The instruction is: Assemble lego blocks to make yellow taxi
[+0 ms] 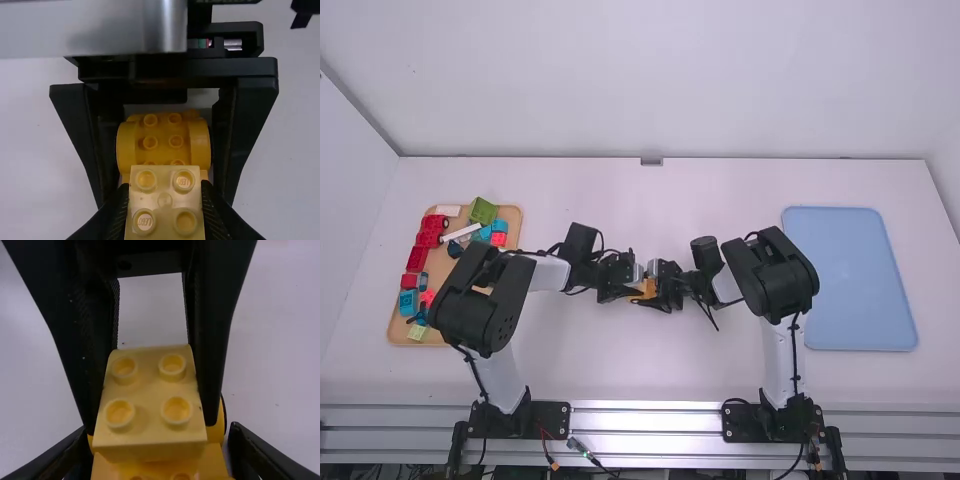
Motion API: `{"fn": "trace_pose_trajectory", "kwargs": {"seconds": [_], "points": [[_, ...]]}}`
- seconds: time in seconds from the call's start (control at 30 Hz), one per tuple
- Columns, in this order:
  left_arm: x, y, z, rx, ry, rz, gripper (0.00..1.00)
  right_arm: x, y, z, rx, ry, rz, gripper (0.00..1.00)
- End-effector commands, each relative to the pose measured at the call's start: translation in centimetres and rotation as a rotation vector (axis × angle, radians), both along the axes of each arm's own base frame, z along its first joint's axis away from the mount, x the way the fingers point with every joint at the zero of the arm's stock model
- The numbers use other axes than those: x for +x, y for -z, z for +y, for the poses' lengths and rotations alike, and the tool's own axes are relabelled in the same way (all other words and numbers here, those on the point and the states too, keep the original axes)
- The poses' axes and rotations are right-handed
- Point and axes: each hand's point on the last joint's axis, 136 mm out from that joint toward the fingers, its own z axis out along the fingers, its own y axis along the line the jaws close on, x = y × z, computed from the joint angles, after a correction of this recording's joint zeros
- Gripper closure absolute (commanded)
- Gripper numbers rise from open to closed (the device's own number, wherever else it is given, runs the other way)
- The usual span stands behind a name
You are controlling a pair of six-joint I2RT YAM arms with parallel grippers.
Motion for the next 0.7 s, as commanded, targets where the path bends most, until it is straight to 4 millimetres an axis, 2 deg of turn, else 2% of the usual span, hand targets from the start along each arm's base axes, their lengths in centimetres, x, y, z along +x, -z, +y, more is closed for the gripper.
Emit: {"fn": "trace_pose_trajectory", "kwargs": {"seconds": [0.0,0.07,0.1,0.17,0.2,0.27,0.3,0.33,0.53,0.6,0.63,0.67], "points": [[-0.38,0.44,0.03,-0.002,0.012,0.013,0.98,-0.76,1.8,-0.67,-0.042,0.023,0.053,0.31],[-0.31,0.54,0.1,0.005,0.008,0.011,0.92,-0.75,1.81,-0.68,-0.042,0.024,0.053,0.31],[-0.15,0.66,0.21,0.015,0.0,0.01,0.78,-0.75,1.83,-0.69,-0.043,0.024,0.053,0.32],[-0.06,0.67,0.24,0.019,-0.005,0.011,0.72,-0.72,1.84,-0.7,-0.044,0.026,0.053,0.32],[-0.08,0.62,0.21,0.015,-0.002,0.01,0.6,-0.73,1.83,-0.69,-0.043,0.025,0.053,0.32],[0.01,0.59,0.23,0.014,-0.004,0.007,0.52,-0.72,1.84,-0.7,-0.044,0.026,0.053,0.32],[0.05,0.56,0.19,0.014,-0.004,0.003,0.44,-0.72,1.83,-0.69,-0.044,0.025,0.052,0.32],[0.12,0.5,0.16,0.013,-0.004,-0.001,0.42,-0.72,1.84,-0.7,-0.044,0.026,0.053,0.32],[0.24,0.42,0.12,0.01,-0.005,-0.005,0.44,-0.72,1.83,-0.68,-0.044,0.025,0.052,0.33],[0.23,0.42,0.12,0.01,-0.005,-0.005,0.6,-0.66,1.8,-0.67,-0.043,0.025,0.051,0.33],[0.23,0.42,0.12,0.01,-0.005,-0.005,0.61,-0.66,1.8,-0.67,-0.043,0.025,0.051,0.33],[0.24,0.42,0.12,0.01,-0.005,-0.005,0.67,-0.64,1.79,-0.66,-0.043,0.026,0.05,0.32]]}}
